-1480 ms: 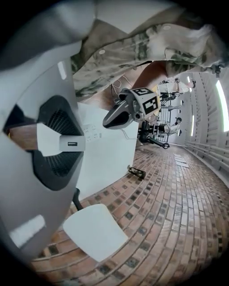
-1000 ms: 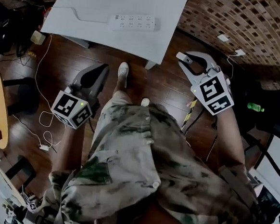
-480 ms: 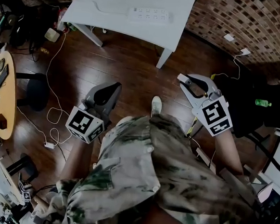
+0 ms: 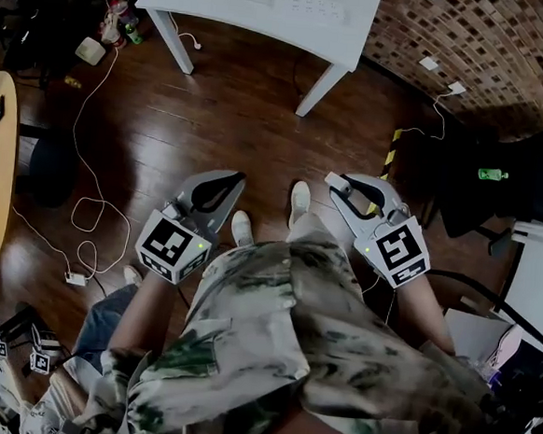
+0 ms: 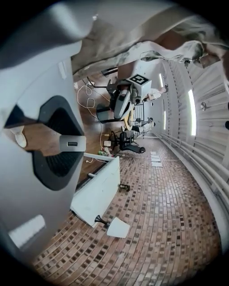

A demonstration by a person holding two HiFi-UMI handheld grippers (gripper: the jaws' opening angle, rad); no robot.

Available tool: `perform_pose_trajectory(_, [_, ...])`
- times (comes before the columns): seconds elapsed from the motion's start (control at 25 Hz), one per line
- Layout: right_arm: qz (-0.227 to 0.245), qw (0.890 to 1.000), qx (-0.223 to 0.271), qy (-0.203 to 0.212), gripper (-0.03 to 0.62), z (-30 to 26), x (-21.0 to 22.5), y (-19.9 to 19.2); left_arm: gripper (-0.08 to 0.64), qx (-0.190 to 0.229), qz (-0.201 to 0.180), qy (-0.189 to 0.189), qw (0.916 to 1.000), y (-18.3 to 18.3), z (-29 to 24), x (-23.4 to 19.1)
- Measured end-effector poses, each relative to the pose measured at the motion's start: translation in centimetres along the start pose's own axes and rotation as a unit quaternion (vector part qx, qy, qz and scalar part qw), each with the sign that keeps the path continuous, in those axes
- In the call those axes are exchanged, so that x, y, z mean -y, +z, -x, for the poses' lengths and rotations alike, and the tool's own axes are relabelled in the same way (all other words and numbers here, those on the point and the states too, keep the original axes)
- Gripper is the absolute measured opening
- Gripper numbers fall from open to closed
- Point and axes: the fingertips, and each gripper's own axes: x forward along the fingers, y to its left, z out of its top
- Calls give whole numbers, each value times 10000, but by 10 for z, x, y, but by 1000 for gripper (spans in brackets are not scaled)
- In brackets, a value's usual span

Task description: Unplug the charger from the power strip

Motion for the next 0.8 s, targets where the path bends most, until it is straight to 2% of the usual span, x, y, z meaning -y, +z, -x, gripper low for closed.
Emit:
perform_pose_trajectory(0.16, [-11,10000,4,-72,107,25,-30,-13,3,42,-124,-132,9998,-10,18,24])
perform_pose_trajectory(0.4, [41,9994,226,-245,107,77,-51,-28,5,118,-181,-47,9998,-12,22,73])
perform_pose_trajectory(0.64, [-43,9982,484,-366,107,147,-67,-82,3,294,-135,40,9995,-18,11,149])
perform_pose_trajectory(0.8, [65,9985,473,-272,107,181,-87,-126,4,191,-5,110,9998,-38,5,200])
